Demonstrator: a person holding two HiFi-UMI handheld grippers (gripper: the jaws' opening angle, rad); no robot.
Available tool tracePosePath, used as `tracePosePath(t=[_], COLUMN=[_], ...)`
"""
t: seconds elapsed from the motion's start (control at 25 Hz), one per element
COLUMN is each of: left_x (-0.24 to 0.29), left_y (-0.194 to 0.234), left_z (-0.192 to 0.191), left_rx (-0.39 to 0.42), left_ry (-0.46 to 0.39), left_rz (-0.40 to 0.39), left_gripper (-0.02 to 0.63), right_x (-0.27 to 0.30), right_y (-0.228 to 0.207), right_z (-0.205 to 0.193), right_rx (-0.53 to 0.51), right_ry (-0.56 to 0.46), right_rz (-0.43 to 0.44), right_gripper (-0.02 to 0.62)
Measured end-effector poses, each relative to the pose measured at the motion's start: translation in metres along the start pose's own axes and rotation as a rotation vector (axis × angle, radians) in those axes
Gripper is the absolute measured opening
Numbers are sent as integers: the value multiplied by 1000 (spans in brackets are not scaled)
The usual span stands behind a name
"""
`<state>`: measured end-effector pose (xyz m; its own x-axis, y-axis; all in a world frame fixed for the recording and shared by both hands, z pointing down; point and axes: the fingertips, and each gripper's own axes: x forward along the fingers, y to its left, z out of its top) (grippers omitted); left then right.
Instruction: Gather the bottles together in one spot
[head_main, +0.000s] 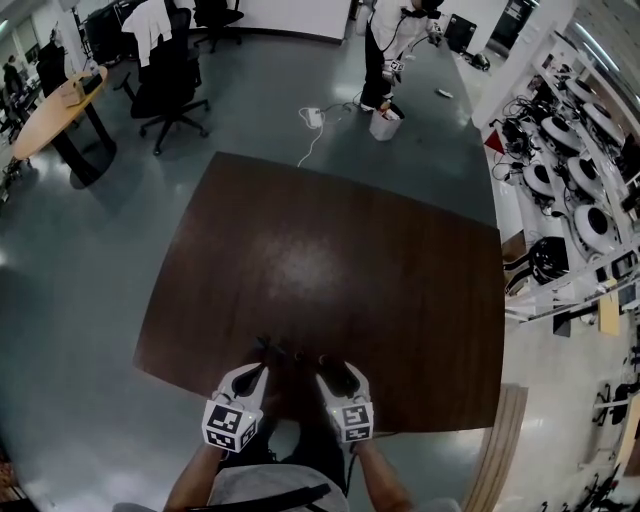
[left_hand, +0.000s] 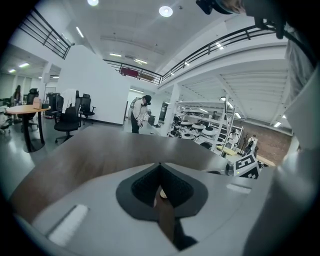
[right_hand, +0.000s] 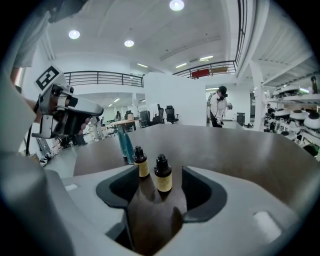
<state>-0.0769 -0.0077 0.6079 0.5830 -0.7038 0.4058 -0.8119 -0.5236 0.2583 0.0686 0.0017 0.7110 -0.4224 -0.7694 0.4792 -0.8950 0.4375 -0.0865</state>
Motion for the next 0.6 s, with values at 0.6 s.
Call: tracePosePath(t=[0.6], left_x=[-29], left_y=[-14], left_z=[48], left_rx=[96], left_ry=[-81], left_rz=[-161], left_gripper=[2], right_x=[-50], right_y=[15], right_z=[83], right_rx=[186], right_ry=[-182], right_rz=[-197], right_gripper=[2])
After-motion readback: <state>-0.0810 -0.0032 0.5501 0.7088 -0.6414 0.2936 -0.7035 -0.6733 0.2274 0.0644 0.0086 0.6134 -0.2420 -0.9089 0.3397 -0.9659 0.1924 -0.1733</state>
